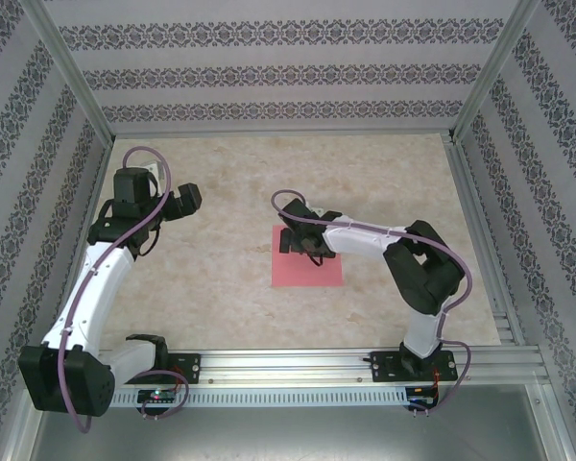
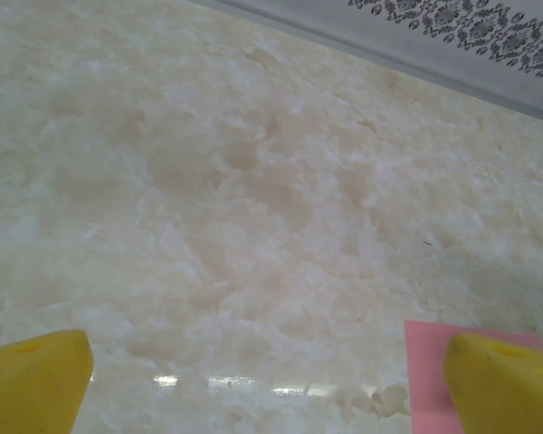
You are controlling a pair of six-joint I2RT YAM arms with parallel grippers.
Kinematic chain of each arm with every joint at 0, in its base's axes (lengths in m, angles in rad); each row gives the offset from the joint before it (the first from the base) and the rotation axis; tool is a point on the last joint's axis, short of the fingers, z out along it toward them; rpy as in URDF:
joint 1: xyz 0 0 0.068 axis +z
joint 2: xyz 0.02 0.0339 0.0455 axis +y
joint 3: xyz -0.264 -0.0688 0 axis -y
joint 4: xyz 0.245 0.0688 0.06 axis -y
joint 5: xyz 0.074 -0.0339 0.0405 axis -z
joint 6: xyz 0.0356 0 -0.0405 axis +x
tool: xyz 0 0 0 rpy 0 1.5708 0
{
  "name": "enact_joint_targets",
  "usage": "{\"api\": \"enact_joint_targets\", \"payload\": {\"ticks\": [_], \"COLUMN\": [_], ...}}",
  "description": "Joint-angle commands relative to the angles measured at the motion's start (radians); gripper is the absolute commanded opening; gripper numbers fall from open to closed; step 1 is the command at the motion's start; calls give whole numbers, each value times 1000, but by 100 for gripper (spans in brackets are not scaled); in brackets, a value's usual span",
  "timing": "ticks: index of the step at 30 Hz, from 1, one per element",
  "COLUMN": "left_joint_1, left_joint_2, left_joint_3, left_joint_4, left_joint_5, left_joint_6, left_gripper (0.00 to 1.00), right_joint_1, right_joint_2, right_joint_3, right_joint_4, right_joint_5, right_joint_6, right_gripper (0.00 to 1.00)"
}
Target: Fold a paper plane with a square sheet of paper (pick it up from the middle)
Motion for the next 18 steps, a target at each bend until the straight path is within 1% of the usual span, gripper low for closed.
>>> {"api": "enact_joint_targets", "payload": {"ticks": [1, 6, 8, 13, 16, 18], "left_joint_1": [-8, -8, -8, -8, -8, -8], "left_joint_2": [15, 34, 41, 59, 64, 64], "left_joint_3": [-13, -9, -7, 0, 5, 2], "left_joint_4": [26, 23, 21, 15, 9, 9], "left_joint_5": [20, 21, 22, 23, 27, 30], "left_joint_6": [3, 4, 4, 4, 4, 6], "left_gripper": [100, 100, 100, 100, 100, 100], "right_joint_1": [4, -8, -12, -16, -24, -28], "right_joint_2": [44, 110, 135, 223, 260, 249], "right_joint_3": [39, 67, 83, 159, 234, 274], "right_joint_4": [-16, -15, -1, 11, -43, -88], "right_joint_5": [-6, -9, 1, -17, -13, -30], "right_joint_6": [6, -19, -64, -186, -207, -214], "right_gripper": [98, 98, 98, 98, 97, 95]}}
